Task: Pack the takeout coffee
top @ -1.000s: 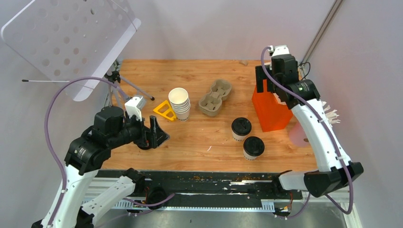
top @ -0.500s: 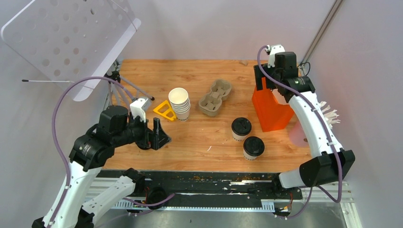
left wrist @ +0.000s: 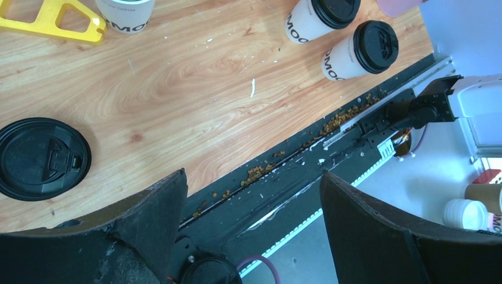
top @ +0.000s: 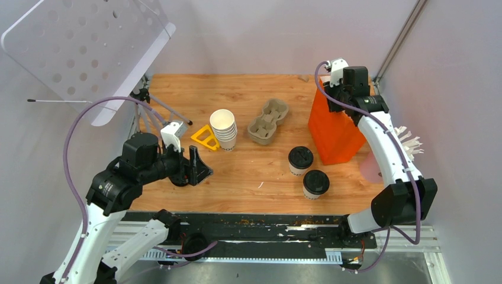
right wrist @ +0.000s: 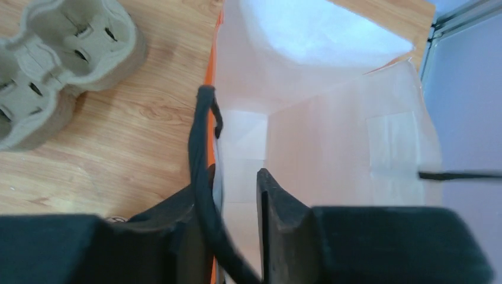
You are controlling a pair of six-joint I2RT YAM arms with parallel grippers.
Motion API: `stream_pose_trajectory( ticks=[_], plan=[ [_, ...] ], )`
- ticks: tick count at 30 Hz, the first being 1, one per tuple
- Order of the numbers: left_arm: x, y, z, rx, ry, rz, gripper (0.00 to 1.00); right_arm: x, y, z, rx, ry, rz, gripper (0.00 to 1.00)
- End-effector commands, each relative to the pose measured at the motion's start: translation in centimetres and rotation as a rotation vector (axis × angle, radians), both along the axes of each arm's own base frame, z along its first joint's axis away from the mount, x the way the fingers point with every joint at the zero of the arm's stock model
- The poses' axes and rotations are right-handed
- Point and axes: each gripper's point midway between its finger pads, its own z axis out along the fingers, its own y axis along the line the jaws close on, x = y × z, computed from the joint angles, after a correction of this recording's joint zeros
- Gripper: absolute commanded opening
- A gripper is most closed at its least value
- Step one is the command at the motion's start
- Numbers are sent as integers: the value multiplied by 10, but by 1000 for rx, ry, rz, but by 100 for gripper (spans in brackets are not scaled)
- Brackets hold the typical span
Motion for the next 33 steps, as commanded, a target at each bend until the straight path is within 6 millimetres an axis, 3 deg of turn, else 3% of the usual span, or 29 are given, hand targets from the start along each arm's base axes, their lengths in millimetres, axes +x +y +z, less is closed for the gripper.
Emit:
stream_pose_trajectory(
  ticks=[1,6,11,15,17,24,30,33],
  plan=[
    [6,-6,13,-60,-38,17,87,9,-2,19,-31,-74,54,18],
    [11,-8,6,-63,1,49,85,11,-13,32,-93,-93,28,0],
    [18,-7,10,-48,22,81,84,11,-15,59,-110,-139,34,0],
    [24,-6,15,-31,22,100,84,5,-10,96,-90,-201,63,0],
    [28,-6,17,-25,26,111,84,-2,6,115,-37,-228,126,0],
    [34,-6,24,-9,62,143,82,-56,68,167,95,-342,303,1],
    [43,1,51,27,10,163,82,-123,146,178,108,-348,564,3],
    [45,4,70,23,-17,185,81,-154,173,174,92,-328,660,3]
  ],
)
